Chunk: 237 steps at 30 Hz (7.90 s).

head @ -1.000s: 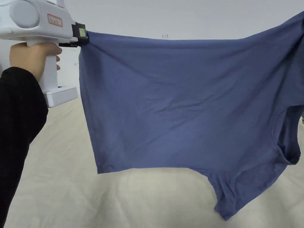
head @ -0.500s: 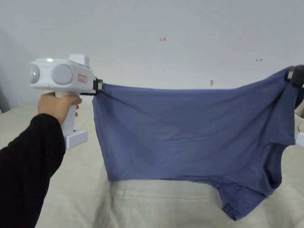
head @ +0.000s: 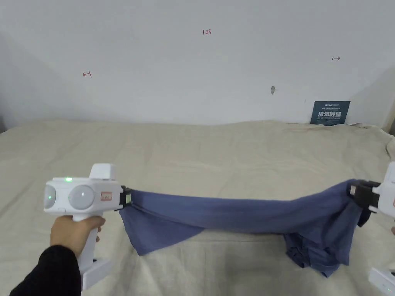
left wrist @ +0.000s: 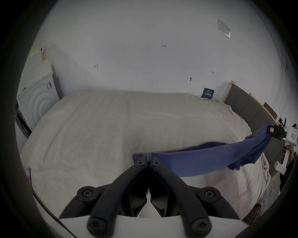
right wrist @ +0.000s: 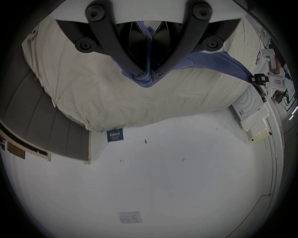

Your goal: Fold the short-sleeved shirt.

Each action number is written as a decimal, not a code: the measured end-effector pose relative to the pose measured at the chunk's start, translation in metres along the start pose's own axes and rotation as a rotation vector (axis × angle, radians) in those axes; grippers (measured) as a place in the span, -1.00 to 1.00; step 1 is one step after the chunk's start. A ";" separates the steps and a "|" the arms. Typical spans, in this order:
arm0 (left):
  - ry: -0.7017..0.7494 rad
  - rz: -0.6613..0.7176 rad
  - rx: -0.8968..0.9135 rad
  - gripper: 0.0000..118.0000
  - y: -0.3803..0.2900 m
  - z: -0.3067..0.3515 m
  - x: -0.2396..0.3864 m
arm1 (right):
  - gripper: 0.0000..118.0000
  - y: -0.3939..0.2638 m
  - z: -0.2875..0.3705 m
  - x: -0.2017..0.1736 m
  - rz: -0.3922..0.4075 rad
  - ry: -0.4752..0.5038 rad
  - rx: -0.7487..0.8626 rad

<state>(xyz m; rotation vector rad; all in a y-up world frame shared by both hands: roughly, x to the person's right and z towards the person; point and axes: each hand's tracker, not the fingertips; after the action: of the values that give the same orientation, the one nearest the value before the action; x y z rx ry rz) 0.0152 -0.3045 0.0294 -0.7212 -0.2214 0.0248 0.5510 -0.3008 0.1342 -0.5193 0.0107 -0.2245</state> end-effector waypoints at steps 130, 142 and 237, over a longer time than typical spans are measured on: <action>0.117 0.088 -0.237 -0.98 -0.294 0.127 0.006 | 0.73 -0.280 0.181 -0.023 -0.025 -0.281 -0.322; 0.109 0.113 -0.212 -0.98 -0.287 0.127 0.008 | -0.34 -0.309 0.162 -0.022 -0.021 -0.271 -0.431; 0.079 0.150 -0.104 -0.89 -0.199 0.122 0.011 | -1.00 -0.159 0.191 -0.062 0.111 -0.197 0.126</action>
<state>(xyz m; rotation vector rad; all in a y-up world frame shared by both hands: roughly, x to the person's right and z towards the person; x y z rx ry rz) -0.0104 -0.3734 0.2514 -0.8395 -0.0928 0.1282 0.4699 -0.3278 0.3753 -0.4117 -0.1652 -0.0647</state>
